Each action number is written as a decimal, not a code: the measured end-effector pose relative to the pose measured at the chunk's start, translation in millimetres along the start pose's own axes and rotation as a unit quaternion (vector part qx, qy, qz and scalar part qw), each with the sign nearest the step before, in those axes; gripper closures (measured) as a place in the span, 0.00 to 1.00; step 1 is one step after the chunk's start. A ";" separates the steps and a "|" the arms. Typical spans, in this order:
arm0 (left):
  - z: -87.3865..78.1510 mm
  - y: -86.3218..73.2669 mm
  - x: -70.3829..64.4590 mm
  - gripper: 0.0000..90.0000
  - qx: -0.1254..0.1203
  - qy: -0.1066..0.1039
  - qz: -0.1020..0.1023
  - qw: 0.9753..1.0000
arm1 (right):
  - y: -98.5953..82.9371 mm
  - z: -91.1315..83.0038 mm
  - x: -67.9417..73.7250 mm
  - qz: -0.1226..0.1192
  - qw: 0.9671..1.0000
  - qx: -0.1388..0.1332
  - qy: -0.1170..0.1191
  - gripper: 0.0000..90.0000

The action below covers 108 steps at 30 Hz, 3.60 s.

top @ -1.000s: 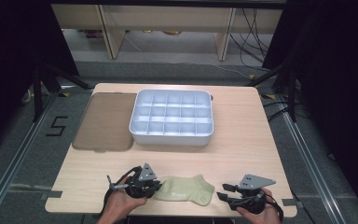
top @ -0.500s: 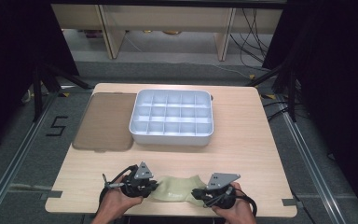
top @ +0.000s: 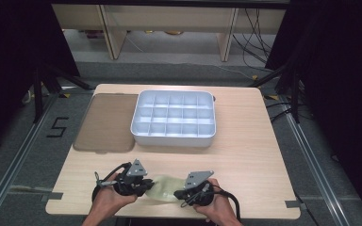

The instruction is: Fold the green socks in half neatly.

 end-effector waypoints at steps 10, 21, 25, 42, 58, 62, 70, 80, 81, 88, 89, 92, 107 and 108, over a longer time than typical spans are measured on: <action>-8.3 2.0 0.7 0.92 -0.001 0.000 -0.005 1.000 | 10.5 23.8 -0.5 -0.006 1.000 0.022 0.009 1.00; -9.9 6.4 -2.0 0.92 -0.005 -0.002 -0.002 1.000 | 17.1 16.1 -7.9 -0.005 1.000 0.006 -0.002 1.00; -9.3 6.8 -2.6 0.92 -0.013 -0.002 -0.013 1.000 | 15.5 7.9 -20.8 0.006 1.000 0.011 -0.024 1.00; -8.7 13.6 -4.9 0.92 -0.027 -0.017 -0.025 0.999 | 13.8 20.5 -46.0 0.032 0.999 0.014 -0.032 1.00; -6.4 20.9 -3.8 0.92 -0.033 -0.024 -0.023 0.999 | 20.4 26.7 -50.3 0.043 0.999 0.017 -0.015 1.00; -6.1 20.4 -3.6 0.92 -0.033 -0.023 -0.022 0.999 | 21.0 24.3 -51.4 0.046 0.999 0.013 -0.013 0.99; -7.2 20.5 -2.8 0.92 -0.035 -0.030 -0.027 0.999 | 12.0 -17.5 -50.9 0.053 0.998 0.002 -0.023 0.99; -4.7 24.9 -5.4 0.92 -0.036 -0.034 -0.027 0.998 | -13.2 -31.5 -44.0 0.055 0.998 0.025 -0.021 0.99; -4.7 24.9 -5.4 0.92 -0.036 -0.034 -0.027 0.998 | -13.2 -31.5 -44.0 0.055 0.998 0.025 -0.021 0.99; 1.5 32.7 -9.4 0.92 -0.039 -0.042 -0.024 0.998 | -15.3 -24.9 -47.9 0.050 0.997 0.040 -0.031 1.00; 1.5 32.7 -9.4 0.92 -0.039 -0.042 -0.024 0.998 | -15.3 -24.9 -47.9 0.050 0.997 0.040 -0.031 1.00; 6.7 38.6 -12.1 0.92 -0.040 -0.044 -0.024 0.998 | -16.4 -25.0 -48.5 0.049 0.998 0.035 -0.027 1.00; 33.7 52.9 -23.3 0.92 -0.030 -0.051 -0.012 0.998 | -17.4 -25.0 -49.4 0.053 0.998 0.031 -0.022 1.00; 36.3 53.3 -23.6 0.92 -0.028 -0.050 -0.010 0.998 | -17.5 -25.1 -49.7 0.052 0.998 0.031 -0.022 1.00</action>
Point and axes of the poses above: each handheld gripper's, and its own axes: z roughly forward along the jaws, y roughly out of its top, x roughly to its left, the point moved 1 cm from there along z, roughly forward along the jaws, and after that the axes turned 1 degree about z, right-handed, at the moved point
